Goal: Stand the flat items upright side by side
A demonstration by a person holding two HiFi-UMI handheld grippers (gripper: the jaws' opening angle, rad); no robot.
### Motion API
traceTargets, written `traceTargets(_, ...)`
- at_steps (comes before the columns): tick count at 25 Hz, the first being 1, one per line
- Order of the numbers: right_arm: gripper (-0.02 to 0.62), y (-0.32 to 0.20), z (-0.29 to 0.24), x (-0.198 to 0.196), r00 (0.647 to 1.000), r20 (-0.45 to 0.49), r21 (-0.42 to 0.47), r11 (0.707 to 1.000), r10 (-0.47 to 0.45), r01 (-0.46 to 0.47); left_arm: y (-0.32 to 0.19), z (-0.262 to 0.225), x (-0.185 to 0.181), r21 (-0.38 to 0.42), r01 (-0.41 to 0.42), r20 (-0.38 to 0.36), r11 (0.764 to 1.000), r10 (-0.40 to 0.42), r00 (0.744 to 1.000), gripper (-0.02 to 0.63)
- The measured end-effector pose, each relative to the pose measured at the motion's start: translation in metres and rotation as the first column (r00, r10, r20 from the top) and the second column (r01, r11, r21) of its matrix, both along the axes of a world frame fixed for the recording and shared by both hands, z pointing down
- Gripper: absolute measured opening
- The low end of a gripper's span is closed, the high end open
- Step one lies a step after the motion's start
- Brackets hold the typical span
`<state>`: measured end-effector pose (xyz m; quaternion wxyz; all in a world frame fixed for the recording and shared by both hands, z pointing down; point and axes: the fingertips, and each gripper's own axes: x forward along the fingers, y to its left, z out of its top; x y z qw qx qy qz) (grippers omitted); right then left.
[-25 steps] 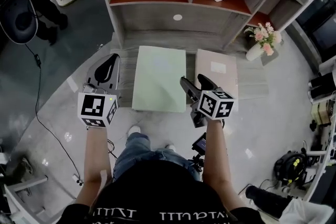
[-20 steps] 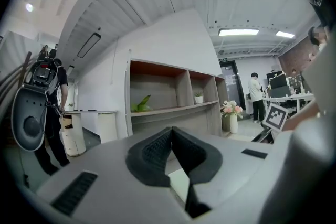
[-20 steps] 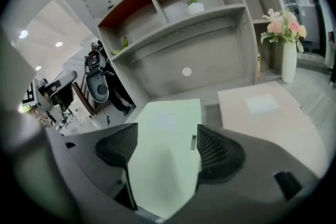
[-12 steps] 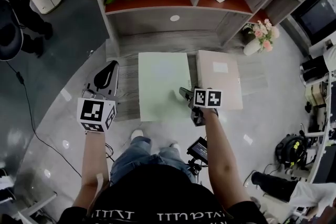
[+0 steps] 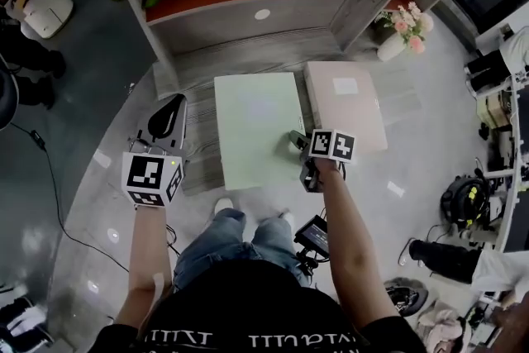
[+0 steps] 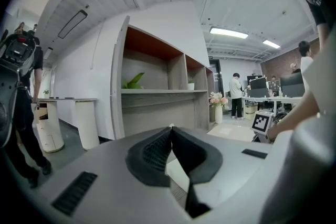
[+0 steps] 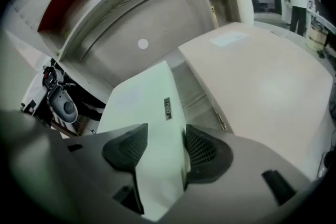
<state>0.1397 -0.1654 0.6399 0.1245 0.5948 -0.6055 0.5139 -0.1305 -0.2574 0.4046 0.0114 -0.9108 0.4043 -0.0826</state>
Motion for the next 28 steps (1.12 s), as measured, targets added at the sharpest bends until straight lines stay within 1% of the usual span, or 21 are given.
traceTargets(4, 0.238, 0.018, 0.003, -0.004, 0.992, 0.027, -0.022, 0.992, 0.124, -0.123, 0.001, 0.004, 0.016, -0.005, -0.055, -0.005, 0.998, 0.055, 0.998, 0.014)
traceTargets(7, 0.239, 0.033, 0.005, -0.010, 0.966, 0.082, -0.051, 0.969, 0.244, -0.240, 0.002, 0.005, 0.028, -0.006, -0.092, -0.012, 0.996, 0.092, 0.996, 0.014)
traceTargets(10, 0.242, 0.046, 0.008, -0.019, 0.918, 0.147, -0.071, 0.930, 0.368, -0.362, 0.005, 0.009, 0.037, -0.011, -0.122, -0.013, 0.992, 0.122, 0.992, 0.015)
traceTargets(13, 0.244, 0.059, 0.010, -0.030, 0.855, 0.221, -0.084, 0.883, 0.469, -0.462, 0.009, 0.013, 0.044, -0.018, -0.148, -0.008, 0.989, 0.148, 0.989, 0.014)
traceTargets(15, 0.244, 0.068, 0.012, -0.040, 0.809, 0.278, -0.103, 0.854, 0.517, -0.510, 0.011, 0.015, 0.046, -0.023, -0.156, -0.008, 0.988, 0.156, 0.988, 0.014)
traceTargets(17, 0.244, 0.076, 0.014, -0.050, 0.769, 0.338, -0.132, 0.836, 0.543, -0.532, 0.014, 0.018, 0.048, -0.028, -0.160, -0.010, 0.987, 0.160, 0.987, 0.014)
traceTargets(18, 0.244, 0.080, 0.016, -0.056, 0.752, 0.369, -0.150, 0.833, 0.547, -0.532, 0.016, 0.019, 0.049, -0.030, -0.164, -0.010, 0.986, 0.163, 0.987, 0.014)
traceTargets(20, 0.245, 0.088, 0.018, -0.068, 0.726, 0.426, -0.186, 0.838, 0.540, -0.514, 0.019, 0.021, 0.053, -0.034, -0.170, -0.007, 0.985, 0.170, 0.985, 0.014)
traceTargets(23, 0.253, 0.100, 0.020, -0.084, 0.706, 0.498, -0.213, 0.860, 0.503, -0.463, 0.026, 0.024, 0.057, -0.042, -0.178, -0.004, 0.983, 0.178, 0.984, 0.014)
traceTargets(25, 0.268, 0.106, 0.022, -0.089, 0.712, 0.529, -0.187, 0.882, 0.461, -0.432, 0.032, 0.026, 0.059, -0.044, -0.186, 0.003, 0.982, 0.187, 0.982, 0.014)
traceTargets(26, 0.296, 0.107, 0.024, -0.090, 0.712, 0.546, -0.166, 0.890, 0.442, -0.426, 0.034, 0.027, 0.059, -0.044, -0.190, 0.008, 0.981, 0.190, 0.982, 0.014)
traceTargets(27, 0.307, 0.107, 0.026, -0.091, 0.699, 0.572, -0.148, 0.892, 0.429, -0.427, 0.037, 0.029, 0.059, -0.045, -0.192, 0.014, 0.980, 0.193, 0.981, 0.014)
traceTargets(28, 0.324, 0.106, 0.029, -0.093, 0.672, 0.609, -0.137, 0.891, 0.421, -0.434, 0.039, 0.030, 0.058, -0.046, -0.193, 0.019, 0.980, 0.194, 0.981, 0.015)
